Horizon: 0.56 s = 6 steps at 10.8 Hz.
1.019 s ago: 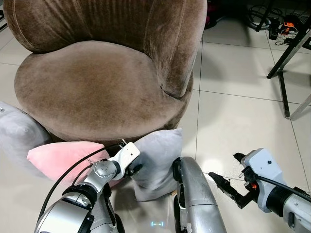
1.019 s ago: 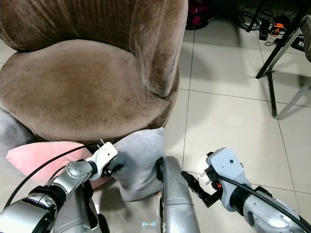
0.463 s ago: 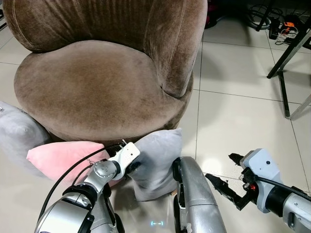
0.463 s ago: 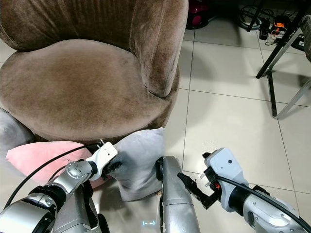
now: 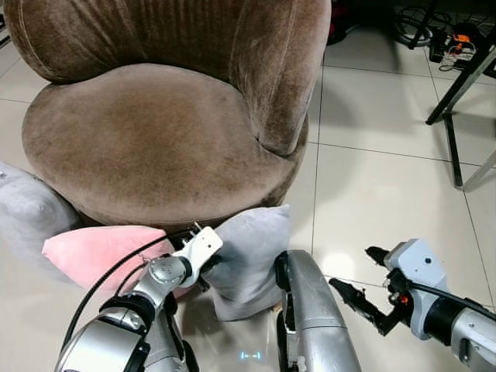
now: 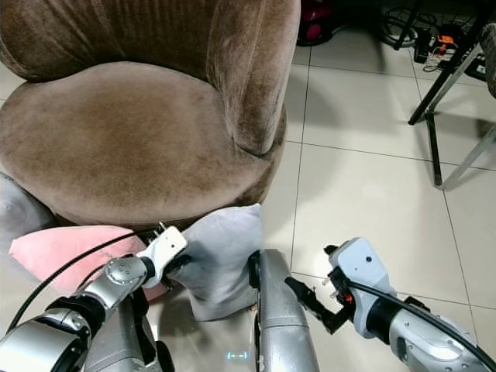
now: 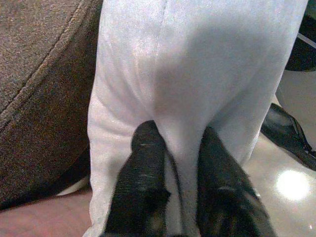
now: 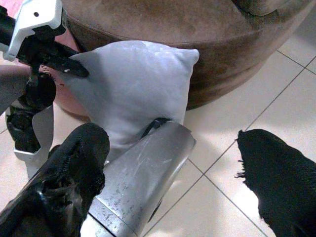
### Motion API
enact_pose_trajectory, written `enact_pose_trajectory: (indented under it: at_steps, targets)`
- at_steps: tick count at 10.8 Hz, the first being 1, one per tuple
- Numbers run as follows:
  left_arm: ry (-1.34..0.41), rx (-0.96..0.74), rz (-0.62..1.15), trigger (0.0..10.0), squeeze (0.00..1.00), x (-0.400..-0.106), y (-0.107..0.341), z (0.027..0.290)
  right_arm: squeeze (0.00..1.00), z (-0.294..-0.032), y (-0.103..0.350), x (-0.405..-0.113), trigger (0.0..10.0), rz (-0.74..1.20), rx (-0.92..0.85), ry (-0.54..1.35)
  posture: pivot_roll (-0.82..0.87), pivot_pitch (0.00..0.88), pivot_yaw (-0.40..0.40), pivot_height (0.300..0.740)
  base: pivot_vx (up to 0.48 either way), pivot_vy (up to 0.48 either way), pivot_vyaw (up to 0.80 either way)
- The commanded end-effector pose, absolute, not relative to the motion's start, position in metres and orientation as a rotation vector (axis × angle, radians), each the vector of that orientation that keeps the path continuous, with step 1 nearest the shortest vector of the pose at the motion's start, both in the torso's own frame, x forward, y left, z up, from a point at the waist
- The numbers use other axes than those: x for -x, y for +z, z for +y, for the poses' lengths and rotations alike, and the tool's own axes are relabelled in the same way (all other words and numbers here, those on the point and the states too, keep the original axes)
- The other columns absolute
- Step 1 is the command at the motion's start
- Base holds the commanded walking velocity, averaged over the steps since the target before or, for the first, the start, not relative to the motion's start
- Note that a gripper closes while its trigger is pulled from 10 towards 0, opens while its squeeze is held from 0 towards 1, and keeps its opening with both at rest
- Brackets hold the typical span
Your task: Move the pillow to the sofa from floor
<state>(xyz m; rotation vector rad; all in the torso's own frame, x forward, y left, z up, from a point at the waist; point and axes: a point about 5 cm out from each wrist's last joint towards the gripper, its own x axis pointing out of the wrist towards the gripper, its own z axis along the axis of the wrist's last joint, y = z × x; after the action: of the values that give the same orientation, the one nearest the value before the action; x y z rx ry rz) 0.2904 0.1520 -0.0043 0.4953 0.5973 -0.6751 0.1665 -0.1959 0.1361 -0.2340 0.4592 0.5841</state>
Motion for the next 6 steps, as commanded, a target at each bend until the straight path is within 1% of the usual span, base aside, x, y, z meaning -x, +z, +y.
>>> enact_pose_trajectory:
  at_steps: [1,3,6]
  targets:
    - [-0.673,-0.482,0.645,0.0,0.00,-0.282,-0.012,0.156,0.00,-0.196,0.133,-0.165,10.0,0.463,0.235,0.592,-0.38,0.175,0.019,0.525,0.000,0.000,0.00]
    - [-0.687,-0.484,0.582,0.0,0.00,-0.287,-0.007,0.149,0.00,-0.197,0.128,-0.172,10.0,0.452,0.233,0.557,-0.35,0.153,0.034,0.525,0.000,0.000,0.00]
    - [-0.745,-0.409,0.378,0.0,0.00,-0.297,0.013,0.126,0.00,-0.194,0.116,-0.191,10.0,0.408,0.246,0.419,-0.26,0.071,0.056,0.525,0.000,0.000,0.00]
